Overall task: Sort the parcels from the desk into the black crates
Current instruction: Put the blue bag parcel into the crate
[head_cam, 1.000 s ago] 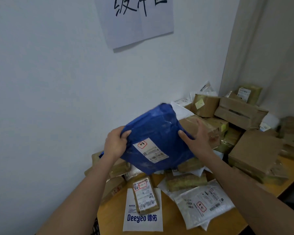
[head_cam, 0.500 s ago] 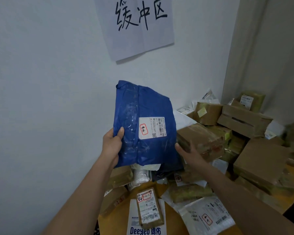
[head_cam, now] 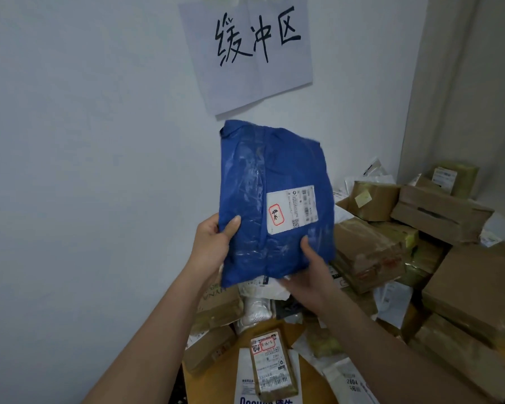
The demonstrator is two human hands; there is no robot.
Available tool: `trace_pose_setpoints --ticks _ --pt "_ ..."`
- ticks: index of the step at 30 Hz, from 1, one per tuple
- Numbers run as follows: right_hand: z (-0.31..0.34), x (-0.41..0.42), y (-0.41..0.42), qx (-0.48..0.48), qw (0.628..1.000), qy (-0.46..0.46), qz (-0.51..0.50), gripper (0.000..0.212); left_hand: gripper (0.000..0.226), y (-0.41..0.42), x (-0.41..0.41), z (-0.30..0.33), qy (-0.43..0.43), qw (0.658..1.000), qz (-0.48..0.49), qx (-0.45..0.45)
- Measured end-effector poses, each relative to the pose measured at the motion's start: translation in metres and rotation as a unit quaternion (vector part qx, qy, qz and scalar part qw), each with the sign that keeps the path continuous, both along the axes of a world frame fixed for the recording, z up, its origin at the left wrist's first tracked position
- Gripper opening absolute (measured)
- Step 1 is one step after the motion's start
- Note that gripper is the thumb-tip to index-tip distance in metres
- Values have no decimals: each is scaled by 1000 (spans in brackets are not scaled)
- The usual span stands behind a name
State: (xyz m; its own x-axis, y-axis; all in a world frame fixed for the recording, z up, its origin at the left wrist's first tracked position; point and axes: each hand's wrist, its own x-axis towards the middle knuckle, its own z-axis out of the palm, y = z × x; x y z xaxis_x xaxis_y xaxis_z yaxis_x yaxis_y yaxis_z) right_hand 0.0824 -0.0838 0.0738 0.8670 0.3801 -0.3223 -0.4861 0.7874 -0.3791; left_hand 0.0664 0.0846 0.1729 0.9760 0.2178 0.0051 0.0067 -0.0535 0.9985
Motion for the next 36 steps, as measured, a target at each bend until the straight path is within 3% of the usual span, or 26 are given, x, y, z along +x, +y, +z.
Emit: trace_pose_setpoints --ticks 3,7,12,16,19,33,36 --pt "15 23 -10 -43 994 -34 -93 46 26 7 -5 -2 15 999 -38 37" --pt "34 42 -36 -197 966 -37 -162 45 55 26 -7 4 -13 999 39 -31" --pt "52 47 -61 -289 940 -83 -160 49 80 47 -6 9 -4 995 101 -13" --pt "65 37 -71 -319 928 -130 -140 46 51 51 -10 11 69 995 45 59" --pt "69 26 -75 -341 919 -163 -111 47 37 45 -17 6 115 993 3 37" --pt "34 6 -97 -400 903 -132 -88 48 24 16 -20 -36 110 992 56 1" --pt "20 6 -102 -410 901 -108 -94 61 21 12 -21 -51 124 990 73 3"
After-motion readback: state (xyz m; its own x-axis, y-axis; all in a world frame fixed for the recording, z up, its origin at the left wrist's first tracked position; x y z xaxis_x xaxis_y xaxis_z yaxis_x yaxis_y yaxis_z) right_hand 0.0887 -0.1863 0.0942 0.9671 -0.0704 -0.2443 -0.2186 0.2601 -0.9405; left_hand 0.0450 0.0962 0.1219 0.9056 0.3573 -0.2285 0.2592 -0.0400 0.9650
